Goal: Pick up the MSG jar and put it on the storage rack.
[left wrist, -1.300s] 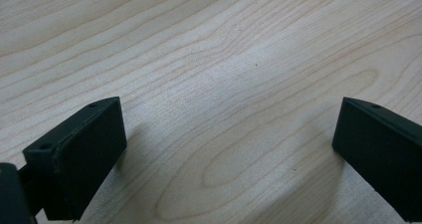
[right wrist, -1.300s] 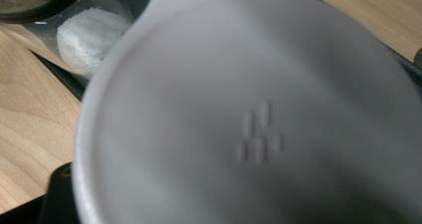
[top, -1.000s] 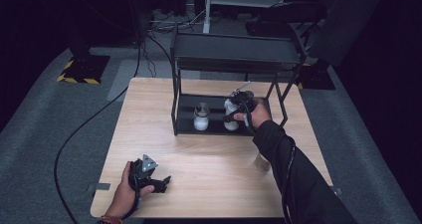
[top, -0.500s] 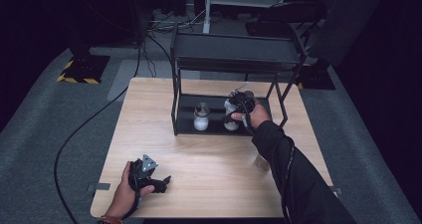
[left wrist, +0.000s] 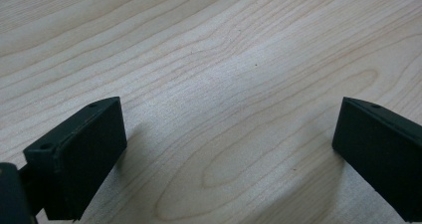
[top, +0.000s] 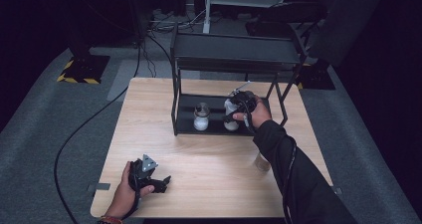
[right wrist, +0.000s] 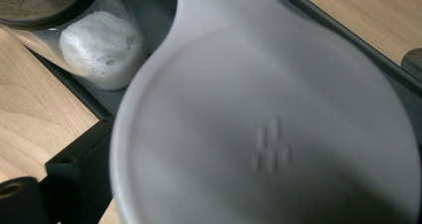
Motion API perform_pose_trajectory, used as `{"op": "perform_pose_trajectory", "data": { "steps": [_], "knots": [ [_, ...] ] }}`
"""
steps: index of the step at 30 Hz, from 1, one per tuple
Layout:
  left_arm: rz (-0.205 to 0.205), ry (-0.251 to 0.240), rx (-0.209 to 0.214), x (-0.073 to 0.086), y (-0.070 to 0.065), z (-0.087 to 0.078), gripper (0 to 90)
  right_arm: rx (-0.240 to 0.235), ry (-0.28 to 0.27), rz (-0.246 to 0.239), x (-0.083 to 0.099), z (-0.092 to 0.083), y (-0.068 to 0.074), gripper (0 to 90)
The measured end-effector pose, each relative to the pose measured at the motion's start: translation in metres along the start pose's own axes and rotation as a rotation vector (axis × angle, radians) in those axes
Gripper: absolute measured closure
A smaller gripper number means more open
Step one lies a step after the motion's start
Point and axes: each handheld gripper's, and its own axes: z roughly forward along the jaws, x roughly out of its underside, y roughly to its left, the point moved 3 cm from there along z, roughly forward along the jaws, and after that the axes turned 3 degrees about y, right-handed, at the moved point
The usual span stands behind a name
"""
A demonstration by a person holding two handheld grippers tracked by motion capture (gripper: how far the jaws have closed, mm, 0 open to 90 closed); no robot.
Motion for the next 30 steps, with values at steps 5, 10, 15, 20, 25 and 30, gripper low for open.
{"op": "perform_pose_trajectory", "data": {
  "steps": [5, 10, 15, 20, 25, 30],
  "knots": [
    [0.000, 0.000, 0.000, 0.000, 0.000, 0.000, 0.5, 0.008, -0.010, -0.010, 0.001, -0.004, 0.000, 5.0],
    [0.000, 0.000, 0.000, 0.000, 0.000, 0.000, 0.5, 0.020, -0.029, -0.021, 0.003, -0.008, 0.002, 5.0],
    [0.000, 0.000, -0.001, 0.000, 0.000, 0.000, 0.5, 0.041, -0.051, -0.030, 0.005, -0.014, 0.004, 5.0],
    [0.000, 0.000, 0.000, 0.000, 0.000, 0.000, 0.5, 0.052, -0.056, -0.045, 0.006, -0.021, 0.006, 5.0],
    [-0.001, 0.000, 0.000, 0.000, 0.000, 0.000, 0.5, 0.065, -0.068, -0.059, 0.009, -0.029, 0.008, 5.0],
    [0.000, 0.000, -0.001, 0.000, 0.000, 0.000, 0.5, 0.063, -0.079, -0.055, 0.011, -0.037, 0.008, 4.9]
  ]
}}
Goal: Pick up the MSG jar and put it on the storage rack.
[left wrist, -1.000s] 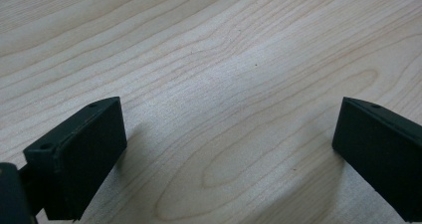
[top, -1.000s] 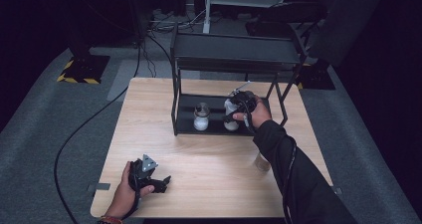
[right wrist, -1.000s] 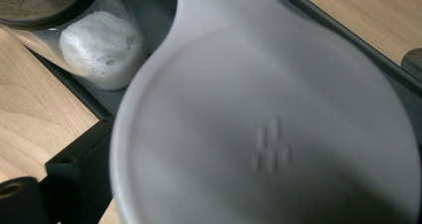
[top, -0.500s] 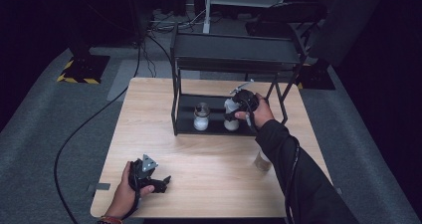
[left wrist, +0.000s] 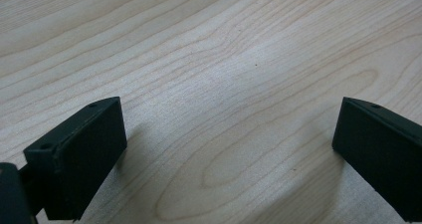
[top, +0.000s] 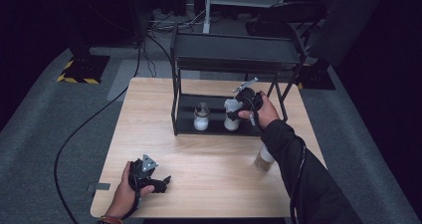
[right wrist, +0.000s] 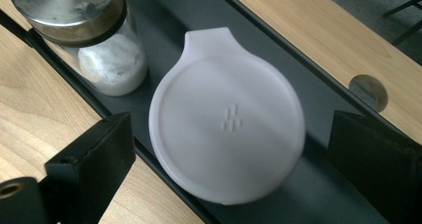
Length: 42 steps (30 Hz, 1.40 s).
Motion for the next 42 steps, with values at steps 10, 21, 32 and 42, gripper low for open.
{"op": "perform_pose_trajectory", "data": {
  "steps": [10, 21, 32, 42],
  "knots": [
    [0.000, -0.001, 0.000, 0.000, 0.000, 0.000, 0.5, -0.010, -0.019, -0.040, 0.004, -0.014, 0.005, 4.9],
    [0.000, 0.000, 0.000, 0.000, 0.000, 0.000, 0.5, -0.013, -0.065, -0.070, 0.018, -0.035, 0.013, 4.9],
    [0.000, -0.001, 0.000, 0.000, 0.000, 0.000, 0.6, -0.043, -0.095, -0.094, 0.043, -0.048, 0.015, 4.9],
    [0.000, -0.001, 0.000, 0.000, 0.000, 0.000, 0.5, -0.044, -0.123, -0.116, 0.066, -0.069, 0.017, 4.8]
  ]
}}
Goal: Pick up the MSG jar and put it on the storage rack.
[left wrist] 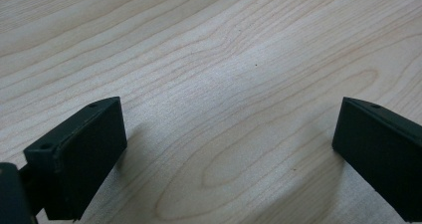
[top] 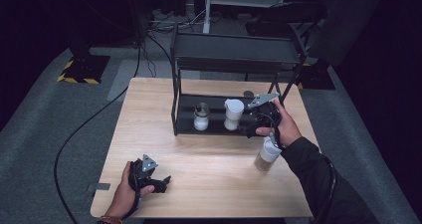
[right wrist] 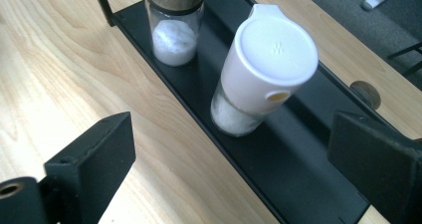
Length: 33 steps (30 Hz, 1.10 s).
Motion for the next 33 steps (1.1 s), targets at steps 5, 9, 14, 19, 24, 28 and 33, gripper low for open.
{"op": "perform_pose_trajectory", "data": {
  "steps": [5, 9, 14, 19, 24, 28, 33],
  "knots": [
    [0.000, 0.000, 0.000, 0.000, 0.000, 0.000, 0.5, 0.011, -0.024, 0.000, 0.013, -0.014, 0.003, 4.8],
    [0.000, 0.000, 0.000, 0.000, 0.000, 0.000, 0.5, 0.016, -0.031, 0.002, 0.024, -0.023, 0.004, 4.8],
    [0.000, 0.000, 0.000, 0.000, 0.000, 0.000, 0.5, 0.044, -0.023, -0.014, 0.034, -0.031, 0.009, 4.8],
    [0.000, 0.000, 0.000, 0.000, 0.000, 0.000, 0.5, 0.075, -0.035, -0.033, 0.046, -0.040, 0.016, 4.8],
    [0.000, 0.000, 0.000, 0.000, 0.000, 0.000, 0.5, 0.074, -0.040, -0.042, 0.059, -0.043, 0.021, 4.7],
    [-0.001, 0.001, 0.000, 0.000, 0.000, 0.000, 0.5, 0.079, -0.047, -0.034, 0.069, -0.045, 0.024, 4.7],
    [0.000, 0.000, 0.000, 0.000, 0.000, 0.000, 0.5, 0.079, -0.054, -0.024, 0.084, -0.047, 0.026, 4.7]
  ]
}}
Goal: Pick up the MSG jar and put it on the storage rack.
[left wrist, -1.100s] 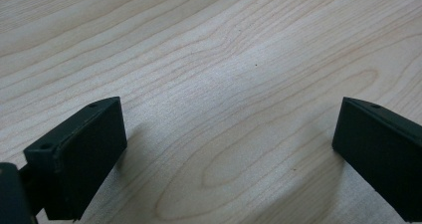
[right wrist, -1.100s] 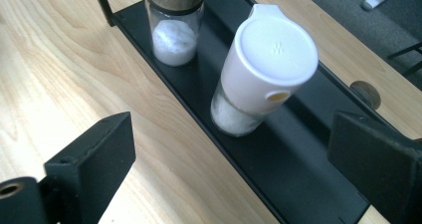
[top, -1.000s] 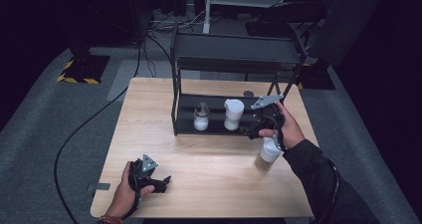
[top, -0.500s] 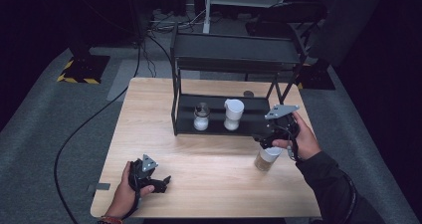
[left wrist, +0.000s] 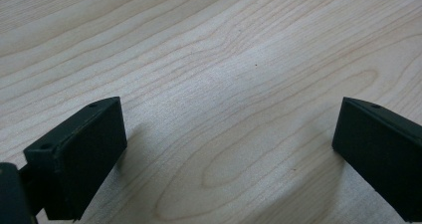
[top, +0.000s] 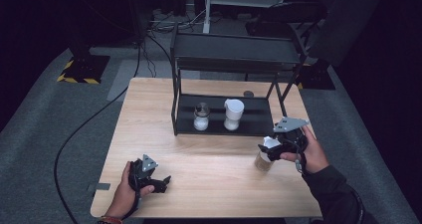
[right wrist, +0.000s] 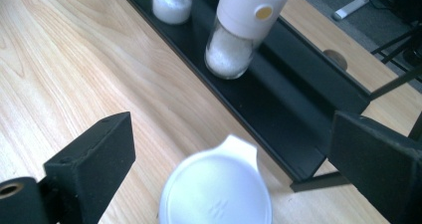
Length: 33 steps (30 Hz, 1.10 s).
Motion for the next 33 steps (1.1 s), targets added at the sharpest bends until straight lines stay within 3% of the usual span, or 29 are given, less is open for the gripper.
{"op": "perform_pose_trajectory", "data": {
  "steps": [16, 28, 33],
  "knots": [
    [0.000, 0.000, 0.000, 0.000, 0.000, 0.000, 0.5, 0.087, -0.031, -0.018, 0.048, -0.001, 0.028, 4.4],
    [0.000, 0.000, 0.000, 0.000, 0.000, 0.000, 0.6, 0.084, -0.070, 0.000, 0.082, 0.001, 0.031, 4.1],
    [0.000, 0.000, 0.000, 0.000, 0.000, 0.000, 0.6, 0.084, -0.063, 0.018, 0.094, 0.005, 0.033, 4.0]
  ]
}}
